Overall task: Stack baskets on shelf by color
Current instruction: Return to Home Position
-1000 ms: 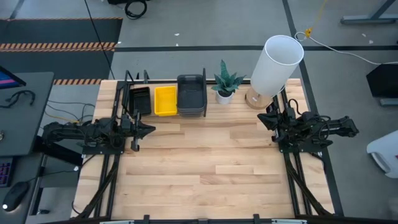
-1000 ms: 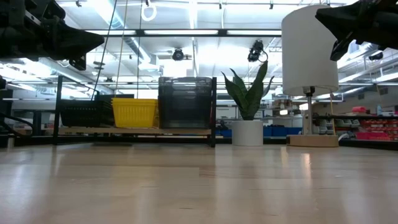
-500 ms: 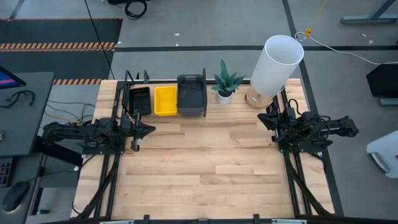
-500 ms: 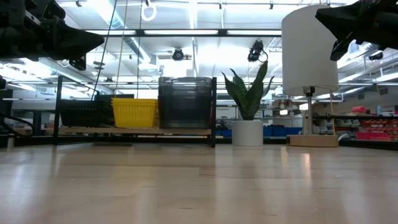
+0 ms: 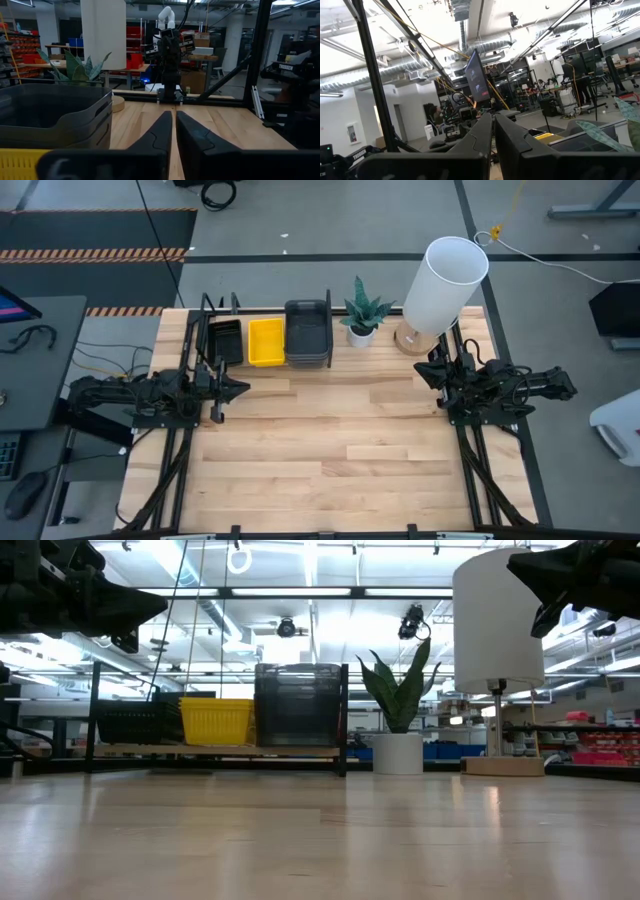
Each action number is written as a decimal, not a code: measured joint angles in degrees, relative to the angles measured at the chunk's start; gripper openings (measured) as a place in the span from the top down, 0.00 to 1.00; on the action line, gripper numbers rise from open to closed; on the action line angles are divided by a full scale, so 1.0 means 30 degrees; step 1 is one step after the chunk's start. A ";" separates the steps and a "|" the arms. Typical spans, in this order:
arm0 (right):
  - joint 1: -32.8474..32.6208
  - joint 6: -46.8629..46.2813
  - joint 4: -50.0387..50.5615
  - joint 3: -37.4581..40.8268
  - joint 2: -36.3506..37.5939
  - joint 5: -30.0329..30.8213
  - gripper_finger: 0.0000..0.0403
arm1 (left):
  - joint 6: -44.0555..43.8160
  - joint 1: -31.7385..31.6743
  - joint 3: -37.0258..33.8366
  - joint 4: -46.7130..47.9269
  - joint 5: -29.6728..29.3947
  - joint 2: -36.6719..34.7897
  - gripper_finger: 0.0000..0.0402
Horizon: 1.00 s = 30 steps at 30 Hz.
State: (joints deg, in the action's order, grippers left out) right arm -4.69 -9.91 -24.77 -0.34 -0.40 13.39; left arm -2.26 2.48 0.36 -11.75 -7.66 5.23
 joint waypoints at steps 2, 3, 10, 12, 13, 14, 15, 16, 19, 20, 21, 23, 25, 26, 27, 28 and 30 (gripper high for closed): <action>0.0001 0.0000 0.0002 0.0000 -0.0007 0.0000 0.93 | 0.0000 0.0000 0.0001 -0.0007 0.0000 0.0000 0.93; 0.0004 0.0000 0.0007 -0.0004 -0.0004 0.0004 0.93 | 0.0000 0.0000 0.0000 -0.0007 0.0000 0.0000 0.94; 0.0007 0.0000 0.0007 0.0000 0.0000 0.0004 0.93 | 0.0000 0.0000 0.0000 -0.0007 0.0000 -0.0005 0.93; 0.0001 0.0000 0.0006 0.0000 0.0000 0.0006 0.93 | 0.0000 0.0000 0.0000 -0.0004 0.0003 -0.0001 0.93; 0.0000 0.0000 0.0000 -0.0007 -0.0007 0.0007 0.93 | 0.0000 0.0000 0.0000 0.0000 0.0000 0.0000 0.92; 0.0000 0.0000 0.0006 0.0000 -0.0007 0.0001 0.93 | 0.0000 0.0000 0.0000 -0.0007 0.0007 0.0000 0.92; 0.0000 0.0000 0.0007 0.0000 0.0000 0.0002 0.93 | 0.0000 0.0000 0.0000 -0.0004 0.0003 -0.0003 0.91; 0.0006 0.0000 0.0006 -0.0002 -0.0005 0.0000 0.93 | 0.0000 0.0000 0.0007 -0.0001 0.0000 0.0000 0.91; 0.0000 0.0000 0.0002 0.0000 -0.0005 0.0000 0.93 | -0.0002 0.0000 0.0000 -0.0005 0.0000 -0.0005 0.91; 0.0001 0.0000 0.0001 -0.0001 -0.0006 0.0007 0.93 | 0.0000 0.0000 0.0000 -0.0007 0.0000 0.0000 0.92; 0.0007 0.0000 0.0000 0.0000 0.0000 0.0007 0.93 | 0.0000 0.0000 0.0002 -0.0005 0.0005 -0.0005 0.92; 0.0000 0.0000 0.0000 0.0000 -0.0007 0.0000 0.93 | 0.0000 0.0000 0.0000 0.0000 0.0000 0.0000 0.93; 0.0002 0.0000 0.0003 0.0000 -0.0002 0.0007 0.93 | 0.0000 0.0000 0.0000 -0.0001 0.0007 0.0000 0.94; 0.0005 0.0000 0.0002 0.0000 -0.0005 0.0003 0.93 | 0.0000 0.0000 0.0000 -0.0007 0.0000 -0.0007 0.94; 0.0004 0.0000 0.0000 -0.0003 -0.0007 0.0004 0.93 | -0.0003 0.0000 0.0003 0.0000 0.0004 0.0000 0.94; 0.0002 0.0000 0.0003 -0.0005 -0.0003 0.0005 0.93 | 0.0000 0.0000 0.0004 -0.0007 0.0000 -0.0007 0.93; 0.0002 0.0000 0.0000 0.0000 -0.0002 0.0007 0.93 | -0.0006 0.0000 0.0000 -0.0001 0.0006 -0.0001 0.93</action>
State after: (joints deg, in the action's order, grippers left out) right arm -4.68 -9.91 -24.77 -0.34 -0.41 13.41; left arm -2.28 2.48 0.36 -11.75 -7.64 5.23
